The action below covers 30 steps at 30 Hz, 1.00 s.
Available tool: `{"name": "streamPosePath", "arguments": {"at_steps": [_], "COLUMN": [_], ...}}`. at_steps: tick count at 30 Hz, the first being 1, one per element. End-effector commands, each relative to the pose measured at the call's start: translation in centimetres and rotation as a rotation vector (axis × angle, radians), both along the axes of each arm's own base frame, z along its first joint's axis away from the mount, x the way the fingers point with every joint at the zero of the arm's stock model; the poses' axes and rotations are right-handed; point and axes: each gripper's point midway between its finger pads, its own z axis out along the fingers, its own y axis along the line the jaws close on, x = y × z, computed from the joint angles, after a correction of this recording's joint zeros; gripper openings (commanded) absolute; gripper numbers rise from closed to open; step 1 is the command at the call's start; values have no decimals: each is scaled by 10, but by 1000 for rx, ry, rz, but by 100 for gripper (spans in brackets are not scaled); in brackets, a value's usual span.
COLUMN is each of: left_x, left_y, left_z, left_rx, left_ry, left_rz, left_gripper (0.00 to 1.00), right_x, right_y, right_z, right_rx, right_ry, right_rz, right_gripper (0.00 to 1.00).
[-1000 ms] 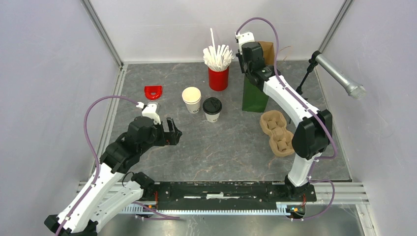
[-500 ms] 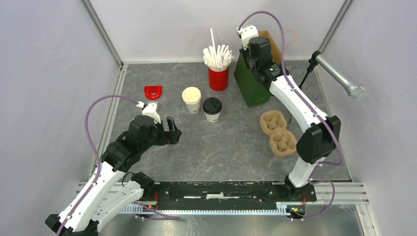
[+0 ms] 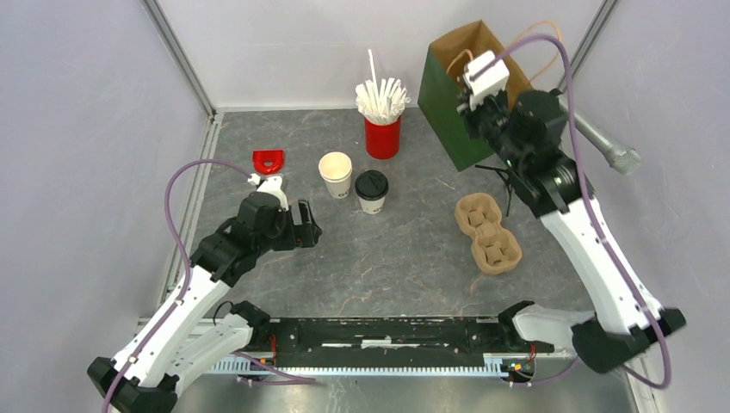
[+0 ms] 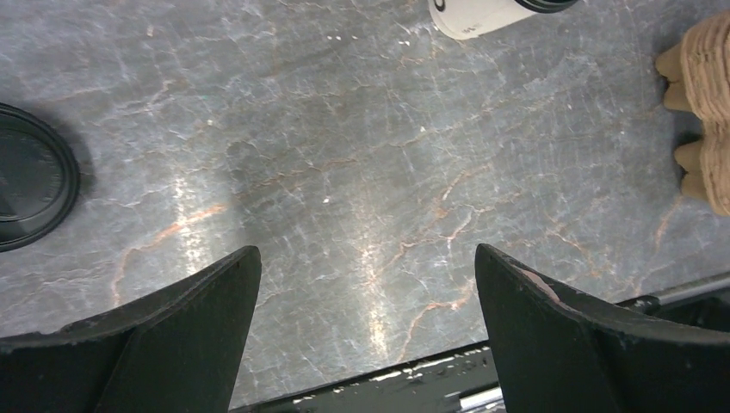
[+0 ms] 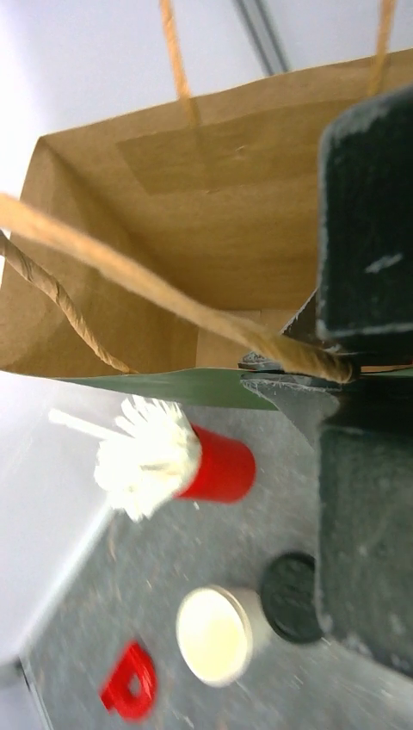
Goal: Pack the takeout coffee
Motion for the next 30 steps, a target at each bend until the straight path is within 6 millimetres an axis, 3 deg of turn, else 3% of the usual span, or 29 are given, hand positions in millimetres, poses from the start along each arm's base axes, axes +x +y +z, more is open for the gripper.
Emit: {"name": "streamPosePath", "arguments": {"at_steps": [1, 6, 11, 21, 24, 30], "left_x": [10, 12, 10, 10, 6, 3], "left_y": [-24, -35, -43, -40, -45, -46], "left_z": [32, 42, 55, 70, 83, 100], "left_rx": [-158, -219, -266, -262, -298, -315], "left_ry": [-24, -13, -13, -12, -6, 56], "left_rz": [2, -4, -29, -13, -29, 10], "left_gripper": [100, 99, 98, 98, 98, 98], "right_x": [-55, -114, -153, -168, -167, -184], "right_y": [18, 23, 40, 83, 99, 128], "right_z": [-24, -33, -51, -115, -143, -190], "right_rx": [-87, -103, -95, -63, -119, -245], "right_ry": [35, 67, 73, 189, 224, 299], "right_rz": [212, 386, 565, 759, 787, 892], "right_gripper": [0, 0, 0, 0, 0, 0]}}
